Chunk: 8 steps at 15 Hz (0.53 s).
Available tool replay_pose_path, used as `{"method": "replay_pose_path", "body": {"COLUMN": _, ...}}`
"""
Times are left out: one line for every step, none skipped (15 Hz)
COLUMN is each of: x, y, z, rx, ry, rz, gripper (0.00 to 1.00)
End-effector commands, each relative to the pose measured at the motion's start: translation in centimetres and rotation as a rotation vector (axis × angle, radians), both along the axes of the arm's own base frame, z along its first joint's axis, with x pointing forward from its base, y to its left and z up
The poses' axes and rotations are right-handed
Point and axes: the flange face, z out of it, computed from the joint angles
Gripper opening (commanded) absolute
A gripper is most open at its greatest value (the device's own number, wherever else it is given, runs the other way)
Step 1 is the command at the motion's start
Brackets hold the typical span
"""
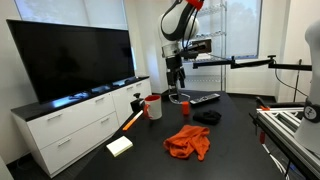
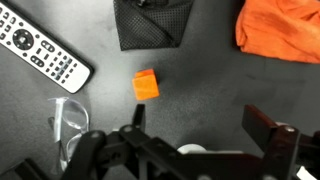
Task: Pick up the orange object and put it in the cup
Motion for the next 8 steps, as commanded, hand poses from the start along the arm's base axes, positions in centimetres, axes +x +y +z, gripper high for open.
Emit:
{"method": "replay_pose_path", "body": {"x": -1.6, "y": 0.4, "z": -0.5, "rx": -0.058, "ry": 0.014, "rz": 0.187, "gripper": 1.00}}
{"method": "replay_pose_path", "body": {"x": -2.0, "y": 0.3, "z": -1.1, "rx": -0.072, "ry": 0.024, "rz": 0.234, "gripper": 1.00}}
{"method": "replay_pose_path", "body": {"x": -2.4, "y": -0.1, "z": -1.8, "rx": -0.086, "ry": 0.030, "rz": 0.281, "gripper": 1.00}}
{"method": "replay_pose_path", "body": {"x": -2.8, "y": -0.4, "z": -2.3, "rx": -0.100, "ry": 0.033, "rz": 0.326, "gripper": 1.00}}
{"method": "replay_pose_path", "body": {"x": -3.3, "y": -1.1, "z": -2.8, "rx": -0.115, "ry": 0.030, "rz": 0.370, "gripper": 1.00}}
{"method": "replay_pose_path", "body": {"x": -3.7, "y": -1.6, "z": -3.0, "rx": -0.128, "ry": 0.024, "rz": 0.412, "gripper": 1.00}}
{"method": "replay_pose_path", "body": {"x": -3.9, "y": -2.1, "z": -3.4, "rx": -0.141, "ry": 0.009, "rz": 0.453, "gripper": 1.00}}
{"method": "replay_pose_path", "body": {"x": -4.0, "y": -2.5, "z": -3.7, "rx": -0.155, "ry": -0.018, "rz": 0.486, "gripper": 1.00}}
